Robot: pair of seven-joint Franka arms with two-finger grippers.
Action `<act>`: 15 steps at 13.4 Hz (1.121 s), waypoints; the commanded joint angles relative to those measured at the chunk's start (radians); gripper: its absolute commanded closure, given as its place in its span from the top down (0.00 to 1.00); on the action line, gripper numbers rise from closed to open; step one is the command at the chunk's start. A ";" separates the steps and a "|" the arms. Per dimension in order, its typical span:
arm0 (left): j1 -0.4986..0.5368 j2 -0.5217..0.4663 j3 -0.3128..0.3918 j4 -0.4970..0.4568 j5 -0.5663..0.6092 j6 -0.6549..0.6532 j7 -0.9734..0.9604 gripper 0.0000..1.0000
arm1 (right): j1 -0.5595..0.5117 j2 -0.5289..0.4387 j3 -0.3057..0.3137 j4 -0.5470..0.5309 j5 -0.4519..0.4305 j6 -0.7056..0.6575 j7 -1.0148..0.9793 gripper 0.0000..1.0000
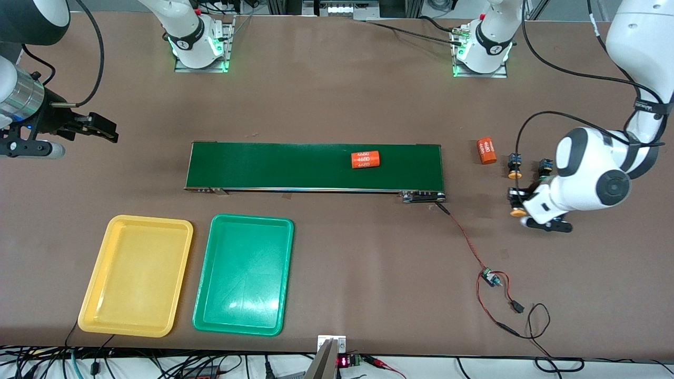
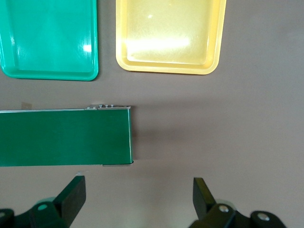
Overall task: Sort buttons by color to trays
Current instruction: 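Place the yellow-capped button on the green belt with the left gripper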
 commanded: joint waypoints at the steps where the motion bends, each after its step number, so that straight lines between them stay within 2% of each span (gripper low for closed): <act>1: -0.001 -0.007 -0.124 0.001 0.010 -0.088 -0.033 0.07 | 0.003 -0.004 0.000 -0.001 0.012 0.000 0.000 1.00; 3: -0.004 -0.007 -0.194 0.000 0.004 -0.095 -0.085 0.07 | 0.003 -0.004 0.000 -0.001 0.012 0.000 0.000 1.00; 6: -0.021 0.015 -0.291 -0.003 -0.007 -0.093 -0.267 0.07 | 0.003 -0.004 0.000 -0.001 0.012 0.000 0.000 1.00; 9: -0.121 0.038 -0.307 -0.011 -0.021 -0.085 -0.362 0.07 | 0.003 -0.004 0.000 -0.001 0.012 0.000 0.000 1.00; 12: -0.175 0.053 -0.302 -0.019 -0.021 -0.084 -0.410 0.10 | 0.003 -0.004 0.000 -0.001 0.012 0.000 0.000 1.00; 13: -0.175 0.059 -0.300 -0.020 -0.019 -0.076 -0.410 0.13 | 0.002 -0.004 0.000 -0.001 0.012 0.000 0.000 1.00; 14: -0.175 0.065 -0.299 -0.020 -0.019 -0.073 -0.410 0.23 | 0.002 -0.004 0.000 -0.001 0.012 0.000 0.000 1.00; 15: -0.175 0.070 -0.299 -0.019 -0.019 -0.073 -0.412 0.47 | 0.002 -0.004 0.000 -0.001 0.012 0.000 0.000 1.00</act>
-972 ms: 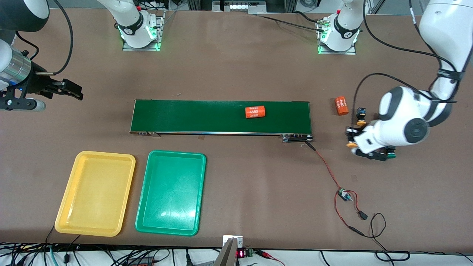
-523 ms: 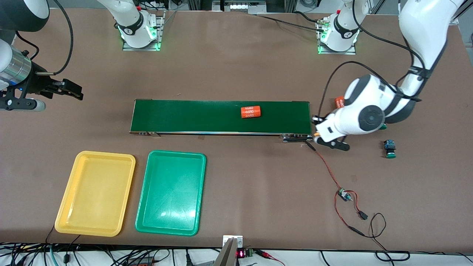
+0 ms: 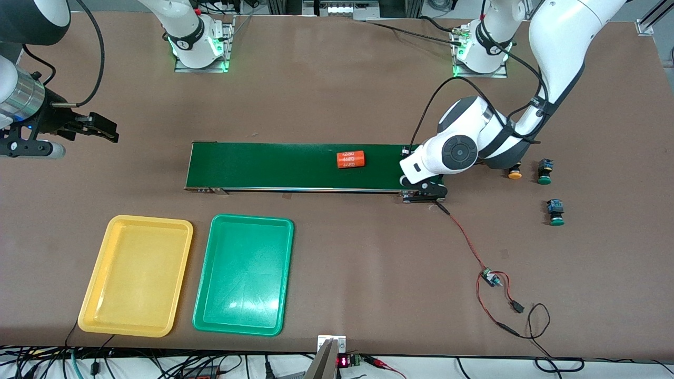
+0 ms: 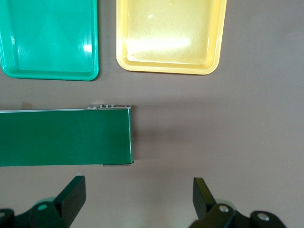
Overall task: Sort buttons by color to trays
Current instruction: 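Place the yellow-capped button on the green belt with the left gripper, then grasp the second yellow button with the left gripper while the right gripper rises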
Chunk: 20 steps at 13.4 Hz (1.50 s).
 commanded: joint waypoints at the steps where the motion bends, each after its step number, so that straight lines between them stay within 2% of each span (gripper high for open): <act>1: 0.014 0.004 0.002 0.000 -0.008 0.003 0.000 0.90 | 0.001 -0.004 0.000 -0.001 0.012 0.001 0.000 1.00; 2: 0.019 -0.002 0.000 0.004 -0.008 -0.012 0.000 1.00 | 0.001 -0.004 0.000 -0.001 0.012 0.001 0.000 1.00; 4: 0.041 -0.025 -0.006 0.020 -0.008 -0.067 -0.002 1.00 | 0.003 -0.004 0.000 -0.001 0.012 -0.003 0.000 1.00; 9: 0.092 -0.057 -0.003 0.178 -0.005 -0.266 0.001 1.00 | 0.003 -0.004 0.000 -0.003 0.012 -0.007 0.000 1.00; 11: 0.149 -0.057 0.000 0.213 0.006 -0.339 0.006 1.00 | 0.003 -0.004 0.000 -0.003 0.012 -0.007 0.000 1.00; 13: 0.236 -0.050 0.006 0.207 0.007 -0.369 0.009 1.00 | 0.004 -0.005 0.000 -0.003 0.012 -0.007 0.000 1.00; 15: 0.288 -0.036 0.061 0.207 0.012 -0.405 0.015 1.00 | 0.004 -0.004 0.001 -0.003 0.012 -0.006 0.000 1.00; 18: 0.308 -0.027 0.094 0.160 0.166 -0.420 0.089 1.00 | 0.004 -0.004 0.001 -0.003 0.013 -0.004 0.000 1.00; 20: 0.354 0.006 0.095 0.106 0.193 -0.400 0.113 1.00 | 0.004 -0.004 0.001 -0.005 0.013 -0.003 0.000 1.00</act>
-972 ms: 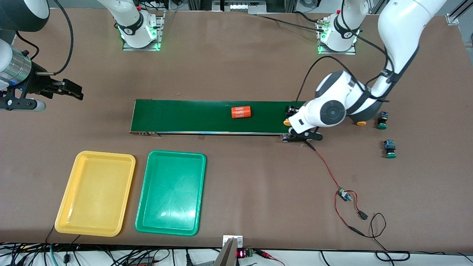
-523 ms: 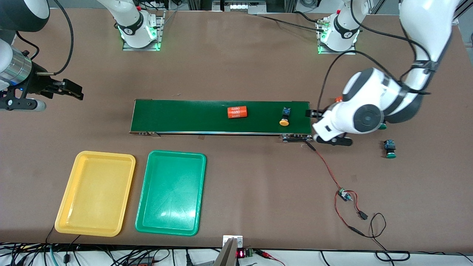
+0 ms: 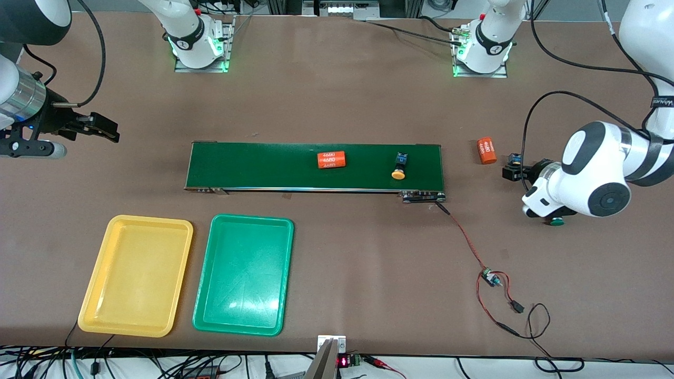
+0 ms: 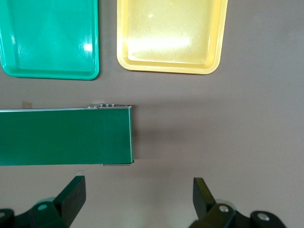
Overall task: Sort buttons by color to trays
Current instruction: 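Grasp the second yellow button with the left gripper while the right gripper rises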
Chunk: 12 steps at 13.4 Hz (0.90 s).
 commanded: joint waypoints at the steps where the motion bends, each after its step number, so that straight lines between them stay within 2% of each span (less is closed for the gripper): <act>1: 0.045 0.011 -0.009 -0.085 0.088 0.030 0.037 1.00 | 0.002 -0.004 0.000 -0.006 0.013 0.002 0.000 1.00; 4: 0.077 -0.001 -0.009 -0.167 0.141 0.087 0.074 1.00 | 0.002 -0.004 0.002 -0.009 0.015 0.004 0.000 1.00; 6: 0.138 -0.001 -0.008 -0.231 0.141 0.208 0.173 1.00 | 0.007 -0.004 0.005 -0.012 0.016 0.005 0.001 1.00; 9: 0.178 -0.001 -0.008 -0.345 0.141 0.337 0.180 1.00 | 0.013 -0.015 0.008 -0.062 0.074 0.054 0.012 1.00; 10: 0.192 -0.001 -0.008 -0.366 0.141 0.360 0.180 0.99 | 0.028 -0.012 0.010 -0.062 0.078 0.068 0.018 1.00; 12: 0.203 -0.001 -0.008 -0.400 0.139 0.403 0.180 0.91 | 0.034 -0.010 0.011 -0.073 0.079 0.088 0.037 1.00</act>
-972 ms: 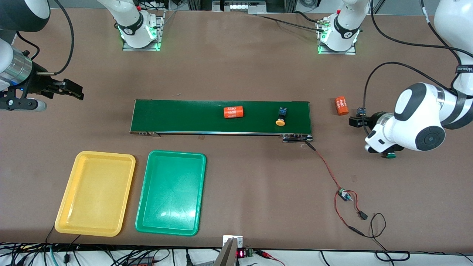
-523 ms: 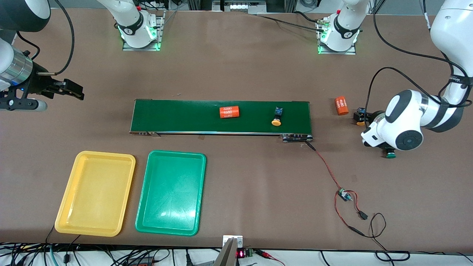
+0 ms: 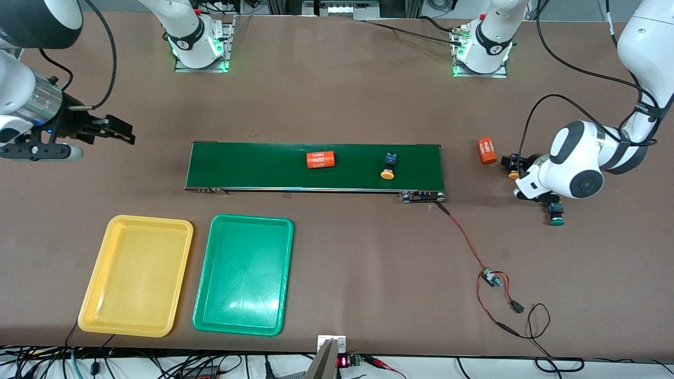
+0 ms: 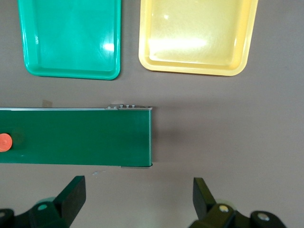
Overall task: Sort buttons by color to trays
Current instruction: 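Grasp the second yellow button with the left gripper while the right gripper rises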
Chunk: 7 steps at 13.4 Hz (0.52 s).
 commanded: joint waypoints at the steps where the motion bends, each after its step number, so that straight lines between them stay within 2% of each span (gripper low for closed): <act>1: 0.018 -0.025 -0.011 -0.054 0.018 0.046 0.019 0.81 | 0.018 -0.018 0.004 -0.064 0.015 0.070 0.049 1.00; 2: 0.016 -0.026 -0.011 -0.054 0.018 0.046 0.019 0.65 | 0.032 -0.033 0.005 -0.121 0.016 0.133 0.065 1.00; 4: 0.016 -0.026 -0.011 -0.052 0.018 0.045 0.019 0.39 | 0.050 -0.078 0.039 -0.229 0.015 0.231 0.115 1.00; 5: 0.018 -0.029 -0.011 -0.049 0.018 0.043 0.019 0.31 | 0.049 -0.091 0.069 -0.261 0.015 0.263 0.136 1.00; 7: 0.016 -0.057 -0.022 -0.037 0.018 0.031 0.019 0.24 | 0.047 -0.117 0.135 -0.324 0.013 0.311 0.267 1.00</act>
